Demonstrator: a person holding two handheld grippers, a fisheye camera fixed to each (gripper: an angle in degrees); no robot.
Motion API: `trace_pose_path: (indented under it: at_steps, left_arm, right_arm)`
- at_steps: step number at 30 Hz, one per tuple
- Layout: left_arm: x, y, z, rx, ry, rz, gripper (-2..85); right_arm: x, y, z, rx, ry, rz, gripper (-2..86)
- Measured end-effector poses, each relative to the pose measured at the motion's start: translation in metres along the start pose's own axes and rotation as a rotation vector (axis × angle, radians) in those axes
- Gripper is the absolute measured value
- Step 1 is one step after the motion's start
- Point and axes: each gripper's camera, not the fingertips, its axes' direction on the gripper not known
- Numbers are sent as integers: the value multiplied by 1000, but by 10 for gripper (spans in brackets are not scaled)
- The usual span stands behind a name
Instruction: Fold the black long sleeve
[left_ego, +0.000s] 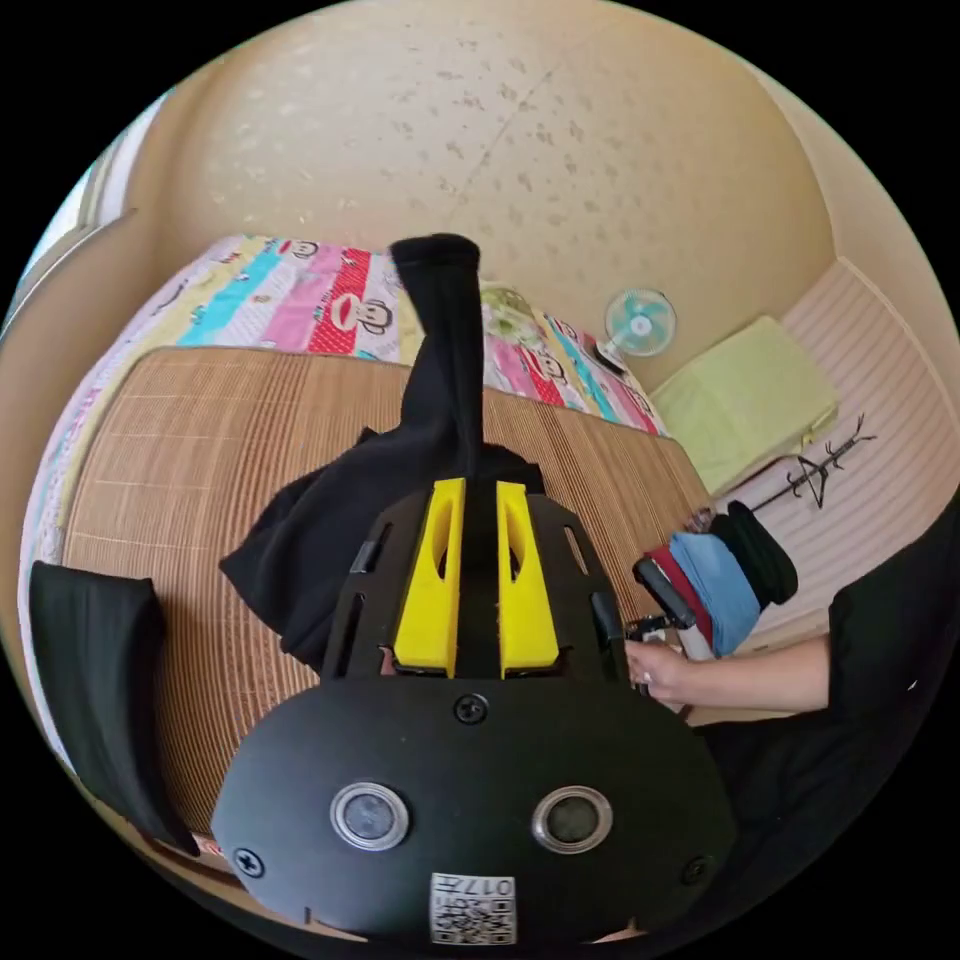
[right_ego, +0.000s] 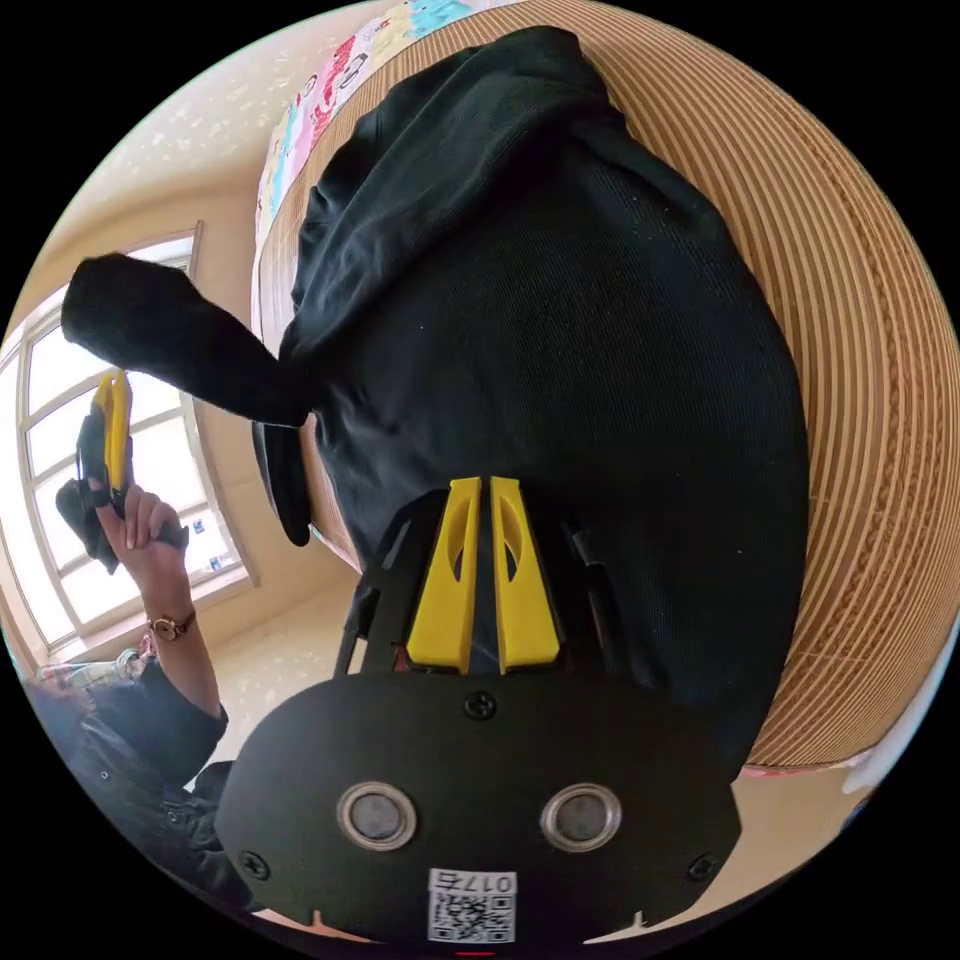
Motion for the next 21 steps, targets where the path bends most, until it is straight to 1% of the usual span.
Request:
trace_pose_path:
  at_steps: [1,2,3,5,6,7,9,11,12,13,14,15,17,21]
  left_arm:
    - [11,15,29,-69,22,28,60]
    - [16,34,49,-120,15,13,62]
    - [16,45,58,-141,10,-4,63]
    - [3,91,84,-224,-21,-114,65]
    - [-2,103,89,-242,-38,-144,65]
    - [-10,123,97,-263,-82,-184,65]
    - [-17,150,109,-291,-189,-196,65]
    - [-22,180,145,-385,-338,-162,70]
    - [-23,188,159,-426,-345,-152,74]
    - [-24,204,180,-431,-359,-138,77]
    - [-17,219,183,-319,-386,-108,76]
    - [-16,226,186,-278,-394,-115,75]
    - [-16,256,194,-126,-391,-152,70]
    - [-12,276,213,-76,-426,-115,66]
  right_arm:
    - [3,7,-2,16,21,-4,27]
    - [3,10,-3,27,40,-11,28]
    - [2,17,-7,54,95,-39,31]
    - [-5,30,-9,106,259,-113,36]
    - [-12,39,-8,154,407,-162,40]
    - [-16,48,-4,210,527,-208,46]
    - [-18,57,12,239,627,-288,57]
    - [-12,61,42,187,706,-360,64]
    - [-11,74,55,265,743,-435,65]
    - [-7,90,66,358,779,-486,64]
    - [-4,97,72,405,788,-503,63]
    - [0,110,81,465,808,-530,62]
    - [1,116,91,482,832,-534,60]
    - [14,130,98,531,794,-546,58]
